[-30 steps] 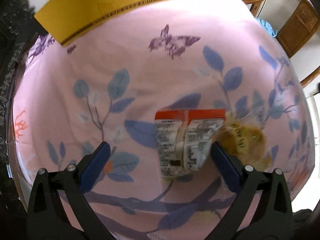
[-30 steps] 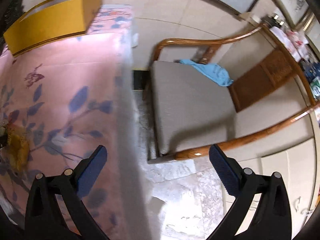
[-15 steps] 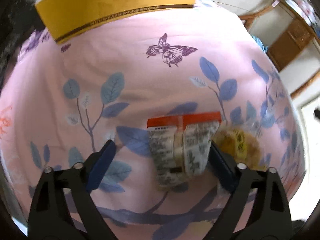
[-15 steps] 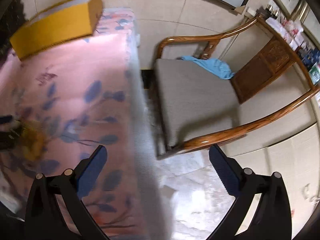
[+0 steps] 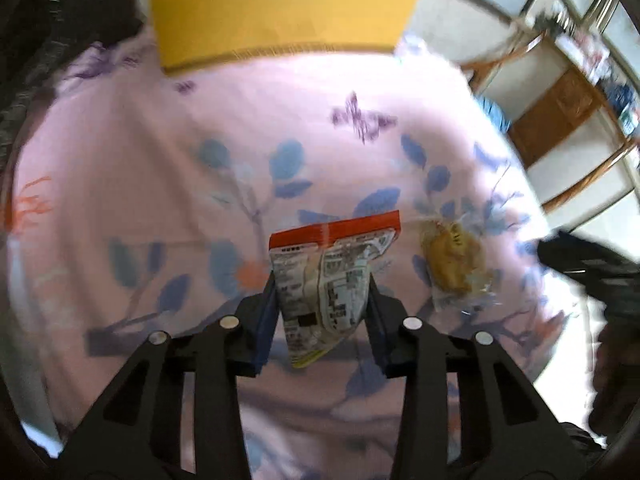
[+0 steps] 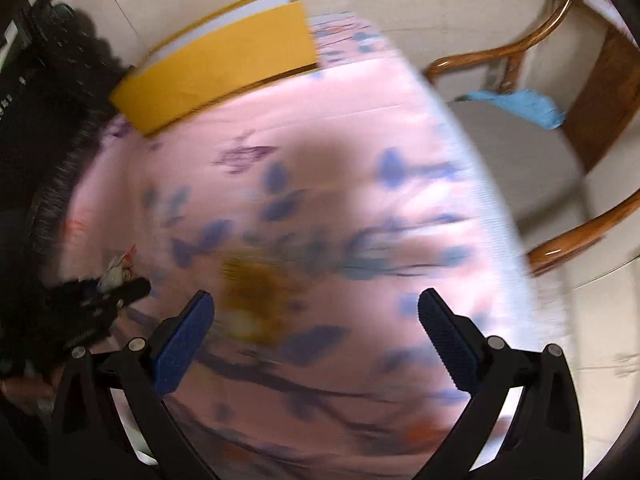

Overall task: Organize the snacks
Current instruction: 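Grasp the round-biscuit packet with the right gripper while the left holds its packet, then carry both packets over the yellow box and open both grippers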

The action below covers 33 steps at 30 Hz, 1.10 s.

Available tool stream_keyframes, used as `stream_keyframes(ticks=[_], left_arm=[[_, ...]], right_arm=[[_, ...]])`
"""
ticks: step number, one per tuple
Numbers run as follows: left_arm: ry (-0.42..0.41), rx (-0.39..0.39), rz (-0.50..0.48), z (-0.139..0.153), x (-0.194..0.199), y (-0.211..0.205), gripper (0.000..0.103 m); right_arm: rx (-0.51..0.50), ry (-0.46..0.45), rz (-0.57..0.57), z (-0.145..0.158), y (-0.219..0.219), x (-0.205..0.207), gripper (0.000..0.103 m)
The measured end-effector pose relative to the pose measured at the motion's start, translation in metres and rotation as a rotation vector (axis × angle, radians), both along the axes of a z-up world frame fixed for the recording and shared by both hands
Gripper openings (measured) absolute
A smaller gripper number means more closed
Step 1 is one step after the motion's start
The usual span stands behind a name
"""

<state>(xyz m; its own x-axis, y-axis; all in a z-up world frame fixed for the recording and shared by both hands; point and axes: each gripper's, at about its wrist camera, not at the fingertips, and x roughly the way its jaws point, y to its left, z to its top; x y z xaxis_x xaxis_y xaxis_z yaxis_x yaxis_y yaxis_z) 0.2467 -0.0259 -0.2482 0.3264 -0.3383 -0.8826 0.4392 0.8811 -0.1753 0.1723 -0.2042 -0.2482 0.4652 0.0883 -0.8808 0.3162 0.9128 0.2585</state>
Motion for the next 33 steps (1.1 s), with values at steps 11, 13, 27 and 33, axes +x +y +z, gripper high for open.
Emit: stream_keyframes(ticks=[11, 13, 27, 33], left_arm=[[-0.020, 0.050, 0.048, 0.025, -0.034, 0.049, 0.040], [-0.013, 0.061, 0.054, 0.024, -0.037, 0.055, 0.040], [-0.096, 0.087, 0.024, 0.058, -0.022, 0.020, 0.040], [-0.142, 0.093, 0.044, 0.081, -0.003, 0.009, 0.040]], right_arm=[[-0.021, 0.041, 0.055, -0.052, 0.059, 0.046, 0.101], [-0.038, 0.018, 0.037, -0.049, 0.060, 0.042, 0.054], [-0.046, -0.041, 0.065, 0.015, 0.034, 0.017, 0.055], [-0.016, -0.157, 0.122, 0.056, 0.031, 0.026, 0.055]])
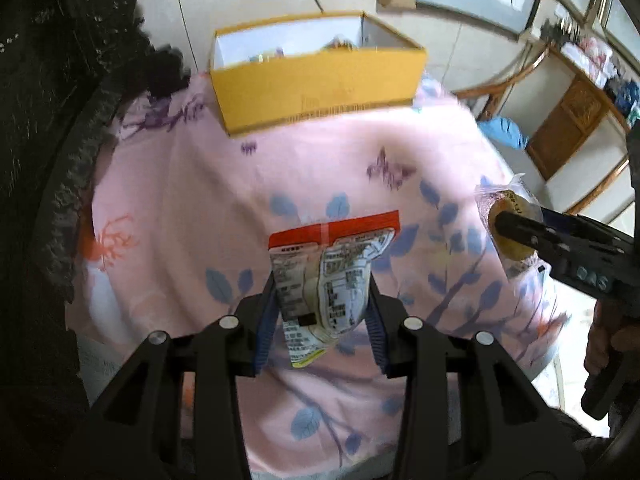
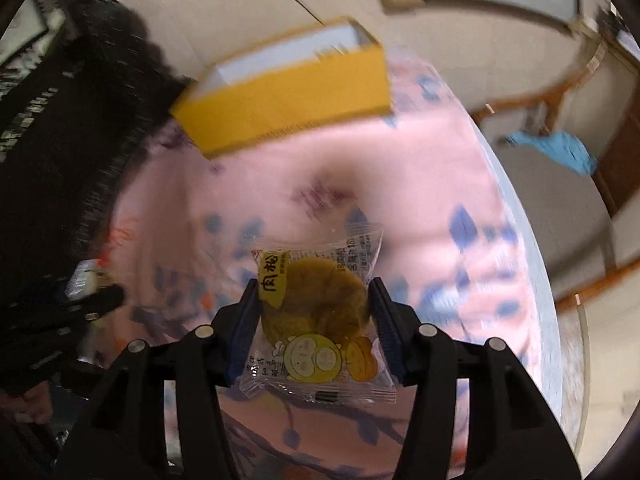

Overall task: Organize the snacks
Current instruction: 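Carry both packets over the yellow box and open both grippers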

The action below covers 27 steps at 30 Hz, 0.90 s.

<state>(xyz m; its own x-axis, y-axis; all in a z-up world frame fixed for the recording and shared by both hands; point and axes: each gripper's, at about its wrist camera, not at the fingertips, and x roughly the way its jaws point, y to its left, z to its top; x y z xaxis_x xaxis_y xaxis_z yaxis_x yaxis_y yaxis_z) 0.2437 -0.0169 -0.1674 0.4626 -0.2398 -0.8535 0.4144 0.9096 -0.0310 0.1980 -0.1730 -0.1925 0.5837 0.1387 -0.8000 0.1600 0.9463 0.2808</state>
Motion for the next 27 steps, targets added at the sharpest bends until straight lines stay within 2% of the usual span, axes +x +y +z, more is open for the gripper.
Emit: stream_keyframes(ticks=[4, 8, 12, 15, 17, 22, 27], left_arm=[[-0.060, -0.028, 0.059, 0.026, 0.031, -0.007, 0.040], [-0.127, -0.030, 0.132, 0.051, 0.072, -0.016, 0.040], [-0.135, -0.009, 0.219, 0.067, 0.123, -0.027, 0.040], [-0.160, 0.026, 0.230, 0.080, 0.162, -0.034, 0.040], [-0.168, 0.023, 0.239, 0.086, 0.190, -0.034, 0.040], [-0.176, 0.040, 0.274, 0.093, 0.266, -0.042, 0.040], [-0.168, 0.056, 0.274, 0.082, 0.311, -0.050, 0.040]], right_arm=[[-0.032, -0.109, 0.071, 0.040, -0.004, 0.026, 0.055], [-0.057, -0.180, 0.078, 0.072, -0.019, 0.062, 0.055], [-0.058, -0.216, 0.073, 0.099, -0.038, 0.113, 0.055], [-0.044, -0.254, 0.053, 0.116, -0.051, 0.143, 0.055], [-0.042, -0.278, 0.054, 0.126, -0.059, 0.172, 0.055], [-0.040, -0.271, 0.062, 0.131, -0.074, 0.243, 0.055], [-0.048, -0.253, 0.080, 0.117, -0.080, 0.299, 0.055]])
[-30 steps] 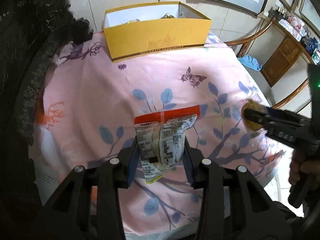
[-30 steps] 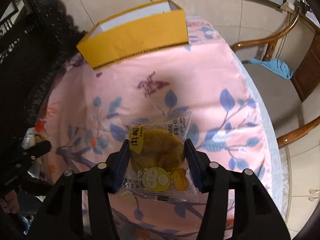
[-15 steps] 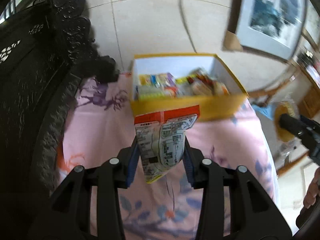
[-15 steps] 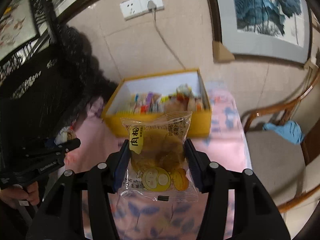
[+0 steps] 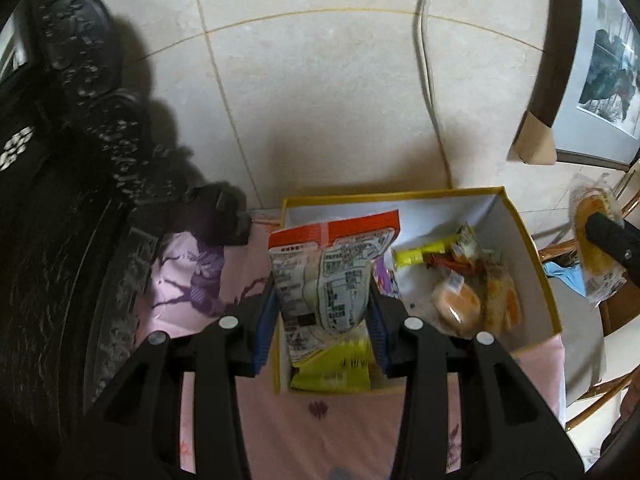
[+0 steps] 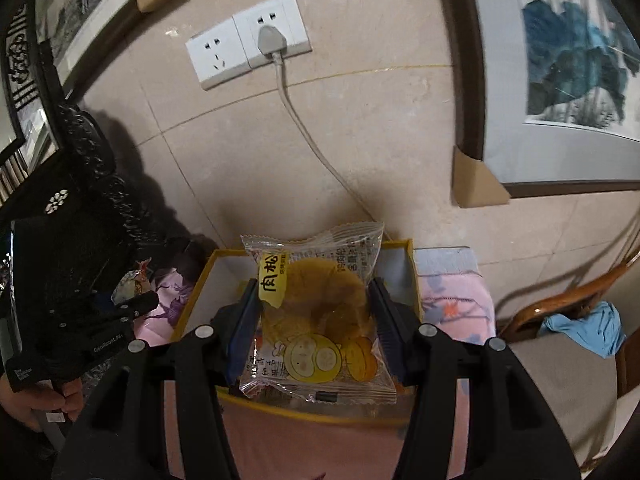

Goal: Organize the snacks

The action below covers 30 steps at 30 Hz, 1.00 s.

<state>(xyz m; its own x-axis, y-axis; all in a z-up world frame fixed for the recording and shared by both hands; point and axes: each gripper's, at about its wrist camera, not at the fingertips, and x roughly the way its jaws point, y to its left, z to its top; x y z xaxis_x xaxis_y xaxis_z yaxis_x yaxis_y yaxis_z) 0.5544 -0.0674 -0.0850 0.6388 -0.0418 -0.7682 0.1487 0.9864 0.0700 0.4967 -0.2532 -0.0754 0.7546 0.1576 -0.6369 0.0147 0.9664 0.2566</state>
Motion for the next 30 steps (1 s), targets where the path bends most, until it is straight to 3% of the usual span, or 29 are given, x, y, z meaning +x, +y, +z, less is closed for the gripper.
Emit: stream_keyframes(ticks=[3, 5, 6, 7, 8, 11, 14, 19, 25, 30], left_arm=[[0.009, 0.009, -0.002, -0.009, 0.013, -0.006, 0.040], [0.022, 0.007, 0.006, -0.015, 0.019, -0.008, 0.045], [0.029, 0.003, 0.030, -0.018, 0.022, -0.007, 0.080], [0.032, -0.003, 0.051, -0.019, 0.024, -0.004, 0.101], [0.023, -0.020, 0.078, -0.020, 0.023, -0.001, 0.101], [0.031, 0.002, 0.081, -0.022, 0.020, 0.003, 0.101], [0.012, 0.068, 0.076, -0.021, 0.010, 0.001, 0.101], [-0.006, 0.064, 0.025, -0.009, -0.024, -0.002, 0.101], [-0.011, -0.023, 0.046, 0.013, -0.102, 0.001, 0.101], [-0.038, -0.037, 0.057, 0.040, -0.176, 0.008, 0.101]], right_arm=[[-0.009, 0.021, 0.004, -0.012, 0.005, 0.013, 0.055], [0.000, 0.036, 0.010, -0.022, 0.010, 0.019, 0.055], [0.013, 0.037, 0.000, -0.026, 0.011, 0.021, 0.066], [0.001, 0.041, -0.032, -0.029, 0.011, 0.022, 0.094], [-0.024, 0.036, -0.056, -0.028, 0.012, 0.021, 0.102], [-0.112, -0.031, -0.096, -0.020, 0.016, 0.009, 0.102], [-0.154, -0.031, -0.092, -0.013, 0.018, -0.001, 0.102], [-0.204, -0.020, -0.118, -0.003, 0.017, -0.027, 0.102], [-0.160, 0.013, -0.201, 0.006, -0.001, -0.100, 0.102], [-0.155, -0.036, -0.241, 0.034, 0.002, -0.176, 0.102]])
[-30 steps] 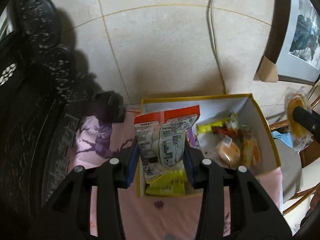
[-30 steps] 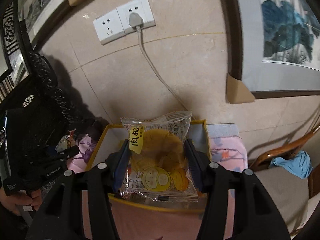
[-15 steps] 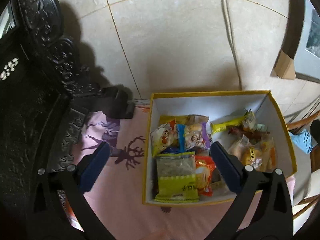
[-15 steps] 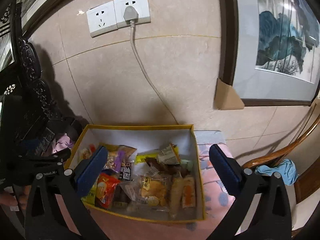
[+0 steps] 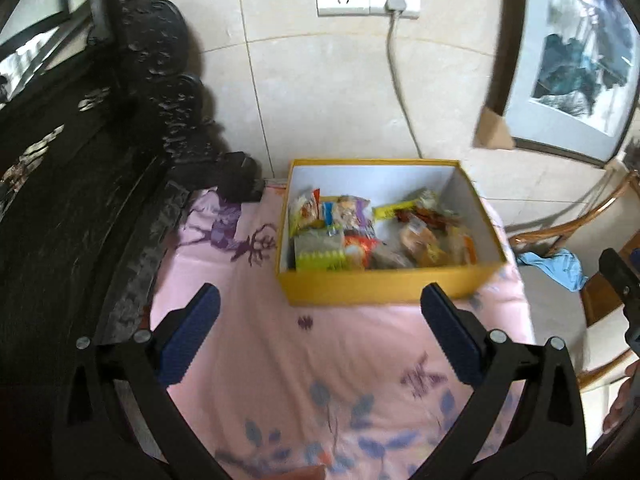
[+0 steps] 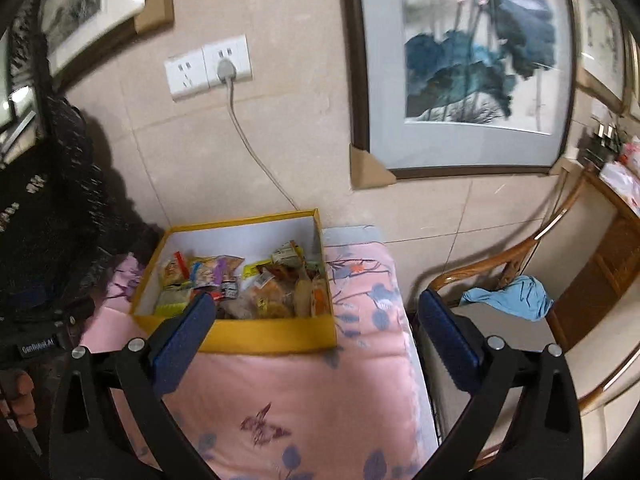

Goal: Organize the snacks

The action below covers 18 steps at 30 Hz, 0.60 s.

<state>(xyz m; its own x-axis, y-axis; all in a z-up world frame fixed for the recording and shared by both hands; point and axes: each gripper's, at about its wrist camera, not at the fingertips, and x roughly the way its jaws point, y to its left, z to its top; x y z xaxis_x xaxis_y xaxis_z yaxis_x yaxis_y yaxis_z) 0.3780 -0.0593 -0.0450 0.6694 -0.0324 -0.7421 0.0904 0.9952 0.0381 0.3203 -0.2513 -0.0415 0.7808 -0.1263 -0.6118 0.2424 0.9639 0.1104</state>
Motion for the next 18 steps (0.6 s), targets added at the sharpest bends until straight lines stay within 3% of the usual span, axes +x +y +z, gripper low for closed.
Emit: stream_keyframes(ticks=[5, 10, 15, 18], left_arm=[[-0.014, -0.050, 0.028, 0.023, -0.067, 0.018, 0.101], [-0.076, -0.019, 0.013, 0.036, -0.123, 0.031, 0.101], [-0.119, -0.013, 0.047, 0.035, -0.171, 0.038, 0.101], [-0.138, -0.013, -0.002, 0.036, -0.193, 0.035, 0.101]], right_arm=[[0.017, -0.050, -0.010, 0.026, 0.018, -0.070, 0.102], [0.007, -0.055, 0.043, 0.041, 0.041, -0.126, 0.102], [-0.008, -0.063, 0.078, 0.046, 0.046, -0.163, 0.102], [0.004, -0.062, 0.075, 0.046, 0.044, -0.179, 0.102]])
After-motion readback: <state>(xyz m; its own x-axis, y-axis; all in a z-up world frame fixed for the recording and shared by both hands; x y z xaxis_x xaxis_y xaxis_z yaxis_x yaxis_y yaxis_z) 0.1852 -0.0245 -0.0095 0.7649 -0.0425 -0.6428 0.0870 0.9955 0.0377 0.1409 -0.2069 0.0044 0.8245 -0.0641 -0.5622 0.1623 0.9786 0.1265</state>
